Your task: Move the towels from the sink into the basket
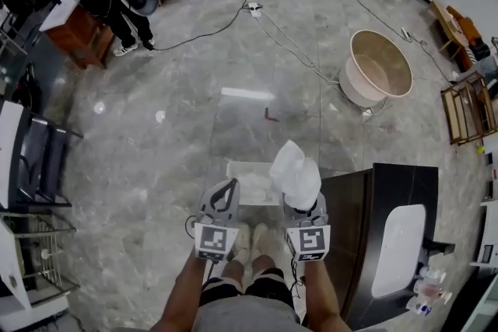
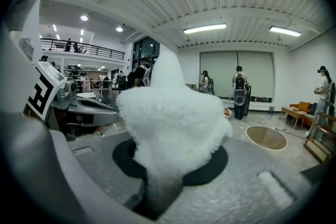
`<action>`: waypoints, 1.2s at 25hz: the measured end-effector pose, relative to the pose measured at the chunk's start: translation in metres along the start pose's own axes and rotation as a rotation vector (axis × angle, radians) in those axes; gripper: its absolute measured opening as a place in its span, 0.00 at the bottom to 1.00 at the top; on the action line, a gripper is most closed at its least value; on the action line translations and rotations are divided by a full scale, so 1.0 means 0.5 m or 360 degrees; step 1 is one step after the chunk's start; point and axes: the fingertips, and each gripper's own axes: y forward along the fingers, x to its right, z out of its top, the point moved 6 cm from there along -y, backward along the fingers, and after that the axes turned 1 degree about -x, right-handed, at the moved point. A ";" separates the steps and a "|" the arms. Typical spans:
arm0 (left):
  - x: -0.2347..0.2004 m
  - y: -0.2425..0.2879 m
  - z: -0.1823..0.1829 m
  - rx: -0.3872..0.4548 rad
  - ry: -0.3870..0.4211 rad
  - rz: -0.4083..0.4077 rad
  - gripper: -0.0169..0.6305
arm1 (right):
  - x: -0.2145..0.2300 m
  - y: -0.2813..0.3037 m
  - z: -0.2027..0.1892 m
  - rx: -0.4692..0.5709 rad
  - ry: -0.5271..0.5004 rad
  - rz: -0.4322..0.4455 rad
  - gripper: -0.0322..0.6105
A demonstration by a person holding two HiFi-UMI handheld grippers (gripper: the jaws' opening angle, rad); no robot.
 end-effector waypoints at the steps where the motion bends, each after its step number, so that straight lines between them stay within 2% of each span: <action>1: 0.004 0.008 -0.014 -0.0014 -0.0011 -0.0004 0.04 | -0.002 0.007 -0.015 -0.0009 -0.0004 0.0017 0.24; 6: 0.022 0.058 -0.088 -0.0073 -0.0042 -0.0014 0.04 | 0.002 0.055 -0.102 -0.0046 -0.0008 0.0085 0.24; 11: 0.015 0.104 -0.167 -0.0135 -0.0148 0.0054 0.04 | -0.006 0.111 -0.192 -0.0115 0.0020 0.0147 0.24; 15: 0.011 0.140 -0.255 -0.0180 -0.0157 0.0088 0.04 | -0.012 0.158 -0.292 -0.0169 0.0023 0.0200 0.24; 22: -0.017 0.195 -0.427 -0.0244 -0.0263 0.0184 0.04 | -0.027 0.239 -0.470 -0.0244 0.0043 0.0261 0.24; 30: -0.027 0.254 -0.603 -0.0312 -0.0294 0.0204 0.04 | -0.052 0.319 -0.658 -0.0342 0.0074 0.0313 0.24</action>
